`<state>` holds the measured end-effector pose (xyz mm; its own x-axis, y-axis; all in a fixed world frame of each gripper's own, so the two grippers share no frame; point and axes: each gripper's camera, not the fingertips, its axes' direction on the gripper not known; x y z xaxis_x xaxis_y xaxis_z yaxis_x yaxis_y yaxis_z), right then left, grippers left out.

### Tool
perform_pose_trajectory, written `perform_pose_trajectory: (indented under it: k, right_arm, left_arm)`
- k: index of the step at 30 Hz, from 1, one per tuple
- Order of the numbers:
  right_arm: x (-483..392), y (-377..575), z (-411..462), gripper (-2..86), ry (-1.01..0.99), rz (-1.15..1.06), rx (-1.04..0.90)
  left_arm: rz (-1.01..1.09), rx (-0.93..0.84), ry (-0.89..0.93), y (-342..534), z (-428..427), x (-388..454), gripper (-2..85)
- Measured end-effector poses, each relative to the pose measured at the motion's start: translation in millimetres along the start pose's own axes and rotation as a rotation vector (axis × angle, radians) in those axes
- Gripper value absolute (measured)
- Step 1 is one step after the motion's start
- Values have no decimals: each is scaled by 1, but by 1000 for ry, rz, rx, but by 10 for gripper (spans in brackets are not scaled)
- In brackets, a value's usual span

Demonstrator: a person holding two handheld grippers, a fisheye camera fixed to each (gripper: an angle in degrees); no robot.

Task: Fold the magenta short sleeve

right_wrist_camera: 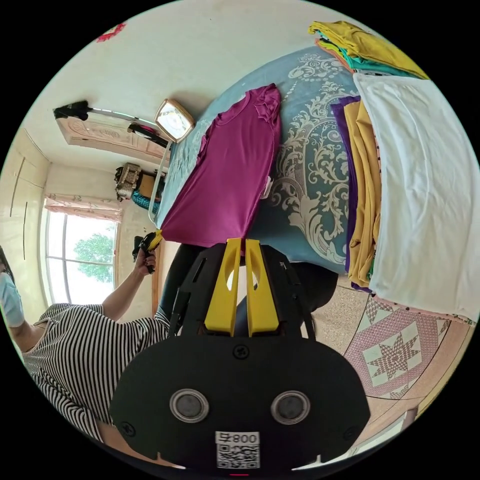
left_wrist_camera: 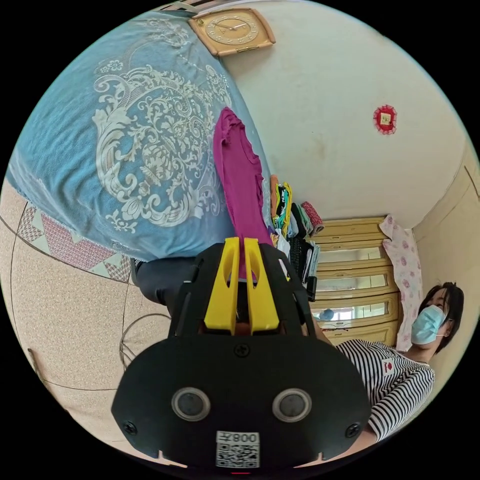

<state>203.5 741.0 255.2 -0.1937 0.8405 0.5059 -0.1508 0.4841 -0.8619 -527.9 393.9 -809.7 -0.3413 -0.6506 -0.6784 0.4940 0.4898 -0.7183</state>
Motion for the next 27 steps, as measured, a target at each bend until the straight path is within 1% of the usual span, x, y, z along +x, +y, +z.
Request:
perform_pose_trajectory:
  k: [4,10,22,27]
  right_arm:
    - [-2,13,-20,12,-31,-37,32]
    - [-5,41,-46,11,-46,-92,49]
    - [-3,118,-77,9,-99,-90,49]
    - [-5,127,-80,10,-106,-73,44]
  left_arm:
    - [67,1,38,13,-11,23,17]
    - [105,11,83,41,-31,40,17]
    - [56,31,132,107,-69,30,16]
    - [19,43,163,105,-66,21,16]
